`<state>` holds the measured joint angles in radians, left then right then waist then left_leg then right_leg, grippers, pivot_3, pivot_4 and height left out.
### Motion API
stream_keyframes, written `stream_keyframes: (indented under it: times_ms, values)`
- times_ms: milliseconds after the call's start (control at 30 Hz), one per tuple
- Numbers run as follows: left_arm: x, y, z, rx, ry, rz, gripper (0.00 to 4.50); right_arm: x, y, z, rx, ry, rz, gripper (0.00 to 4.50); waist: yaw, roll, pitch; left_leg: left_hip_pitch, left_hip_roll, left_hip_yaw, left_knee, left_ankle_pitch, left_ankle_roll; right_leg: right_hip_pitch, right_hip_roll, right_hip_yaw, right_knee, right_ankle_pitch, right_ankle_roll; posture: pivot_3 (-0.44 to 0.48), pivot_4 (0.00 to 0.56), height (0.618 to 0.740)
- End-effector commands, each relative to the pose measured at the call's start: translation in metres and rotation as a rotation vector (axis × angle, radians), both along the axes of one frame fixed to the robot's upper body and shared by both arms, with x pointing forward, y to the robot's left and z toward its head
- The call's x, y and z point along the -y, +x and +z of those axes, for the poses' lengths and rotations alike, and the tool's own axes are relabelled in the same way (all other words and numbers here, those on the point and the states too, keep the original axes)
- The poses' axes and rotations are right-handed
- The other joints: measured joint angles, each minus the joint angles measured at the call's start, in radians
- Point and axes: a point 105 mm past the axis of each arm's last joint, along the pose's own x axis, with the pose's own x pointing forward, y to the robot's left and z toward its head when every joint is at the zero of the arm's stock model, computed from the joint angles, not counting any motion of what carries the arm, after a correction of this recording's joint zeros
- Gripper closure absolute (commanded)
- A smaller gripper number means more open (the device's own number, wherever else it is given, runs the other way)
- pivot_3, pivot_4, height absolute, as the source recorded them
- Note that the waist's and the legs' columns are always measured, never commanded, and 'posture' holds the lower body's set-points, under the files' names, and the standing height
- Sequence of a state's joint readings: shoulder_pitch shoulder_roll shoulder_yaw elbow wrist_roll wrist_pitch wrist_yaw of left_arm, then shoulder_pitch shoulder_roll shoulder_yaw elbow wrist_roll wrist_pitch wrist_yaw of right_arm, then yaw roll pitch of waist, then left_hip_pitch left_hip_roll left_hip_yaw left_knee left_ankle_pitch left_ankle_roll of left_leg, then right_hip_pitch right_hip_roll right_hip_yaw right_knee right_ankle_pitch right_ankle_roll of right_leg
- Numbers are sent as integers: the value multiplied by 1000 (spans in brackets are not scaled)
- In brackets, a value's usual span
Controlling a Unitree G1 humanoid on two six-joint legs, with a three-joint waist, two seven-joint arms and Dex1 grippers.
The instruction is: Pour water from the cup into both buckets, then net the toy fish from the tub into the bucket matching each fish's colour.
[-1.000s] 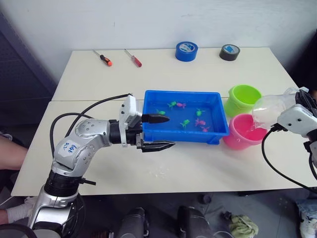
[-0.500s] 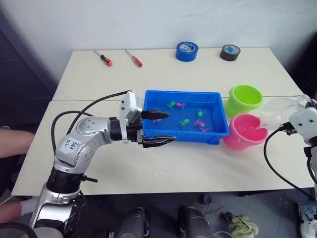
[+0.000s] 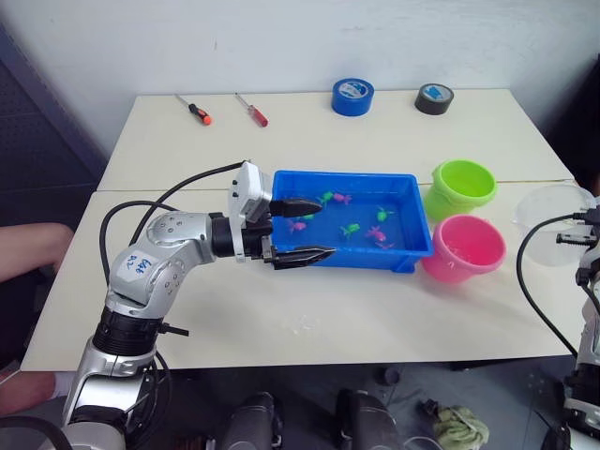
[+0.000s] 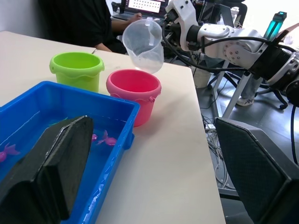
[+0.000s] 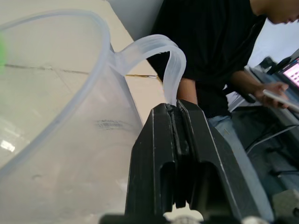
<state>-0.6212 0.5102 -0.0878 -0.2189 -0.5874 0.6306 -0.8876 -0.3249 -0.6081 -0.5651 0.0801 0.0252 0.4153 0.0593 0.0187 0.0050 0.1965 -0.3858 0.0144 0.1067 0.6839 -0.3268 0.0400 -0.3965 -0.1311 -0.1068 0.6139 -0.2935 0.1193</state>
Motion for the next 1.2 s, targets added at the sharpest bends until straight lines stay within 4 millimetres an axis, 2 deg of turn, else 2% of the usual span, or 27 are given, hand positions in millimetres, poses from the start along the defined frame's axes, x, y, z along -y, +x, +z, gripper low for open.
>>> stream_keyframes:
  times_ms: [33, 267, 500, 700, 1033, 1200]
  values:
    - [3, -1, 11, 56, -16, -9, 0, -4, 3, 28, 101, 13, -13, 4418, 0, 0, 0, 0, 0, 0, 0, 0, 0, 0, 0, 0, 0, 0, 0, 0, 150, 740]
    - [3, 5, 13, 58, -40, 22, 0, -14, 28, 59, 165, -63, -13, 4418, -3, 0, 0, 0, 0, 0, 0, 0, 0, -1, 0, 0, 1, 0, 0, 0, 150, 740]
    - [0, 20, 20, 52, -88, 77, 0, -31, 59, 78, 155, -260, 25, 4418, -12, 0, 0, -1, 0, 0, 0, 0, 0, -1, 0, 0, 1, 0, 0, 0, 150, 740]
    - [-4, 26, 24, 68, -96, 113, 0, -31, 80, 87, 98, -406, 12, 4418, -23, 0, 0, -1, 0, 0, 0, 0, 0, -2, 0, -1, 2, 0, 0, 0, 150, 740]
    - [-5, 24, 25, 77, -101, 128, 0, -53, 107, 101, 0, -676, 73, 4418, -27, 0, 0, -1, 0, -1, -1, 1, -1, -3, -1, -1, 3, 0, 0, 0, 150, 740]
    - [-5, 24, 25, 81, -105, 138, 0, -60, 114, 105, -43, -793, 86, 4418, -25, 0, 0, -2, 0, -2, -1, 1, -1, -3, -1, -1, 3, 0, 0, 0, 150, 740]
